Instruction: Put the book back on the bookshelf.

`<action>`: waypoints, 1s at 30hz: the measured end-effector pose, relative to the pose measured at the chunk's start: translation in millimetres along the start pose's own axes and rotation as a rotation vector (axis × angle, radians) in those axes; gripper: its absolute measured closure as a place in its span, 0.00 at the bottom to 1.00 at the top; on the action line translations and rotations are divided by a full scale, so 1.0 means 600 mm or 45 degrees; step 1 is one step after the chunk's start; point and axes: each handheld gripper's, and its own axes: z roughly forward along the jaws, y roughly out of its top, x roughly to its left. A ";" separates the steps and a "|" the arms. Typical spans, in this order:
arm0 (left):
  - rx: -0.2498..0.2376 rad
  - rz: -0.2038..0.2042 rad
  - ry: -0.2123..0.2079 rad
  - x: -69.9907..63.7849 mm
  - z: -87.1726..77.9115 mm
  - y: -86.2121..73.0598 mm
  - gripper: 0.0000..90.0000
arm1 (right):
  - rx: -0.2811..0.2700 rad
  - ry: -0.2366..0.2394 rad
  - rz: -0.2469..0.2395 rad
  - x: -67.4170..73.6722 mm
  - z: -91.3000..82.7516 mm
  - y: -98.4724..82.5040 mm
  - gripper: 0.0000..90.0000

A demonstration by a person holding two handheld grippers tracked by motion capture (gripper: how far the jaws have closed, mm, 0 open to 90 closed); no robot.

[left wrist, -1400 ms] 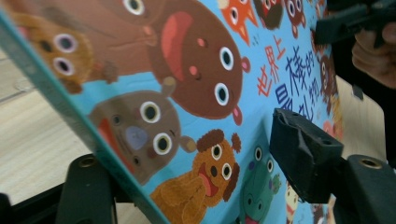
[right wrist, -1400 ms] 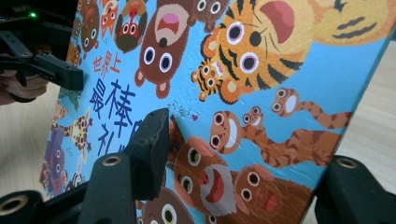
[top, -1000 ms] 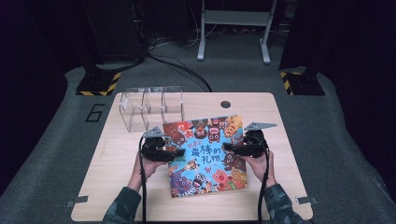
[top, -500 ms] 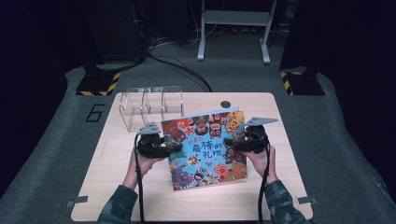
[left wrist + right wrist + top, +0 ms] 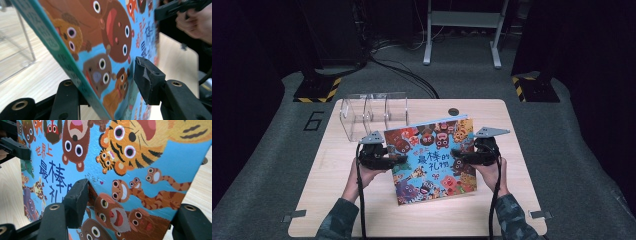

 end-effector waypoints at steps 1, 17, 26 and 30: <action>0.003 0.005 0.002 0.000 0.001 0.001 0.56 | -0.004 0.004 -0.005 0.000 -0.001 -0.001 0.43; -0.010 -0.016 -0.031 0.003 -0.002 0.004 0.59 | -0.020 0.010 -0.013 0.001 -0.002 -0.004 0.43; -0.044 -0.045 -0.085 0.006 -0.015 0.017 0.68 | -0.020 0.013 -0.016 0.000 0.000 0.004 0.41; -0.063 -0.042 -0.097 0.008 -0.020 0.022 0.70 | -0.021 0.013 -0.037 0.000 0.002 0.008 0.41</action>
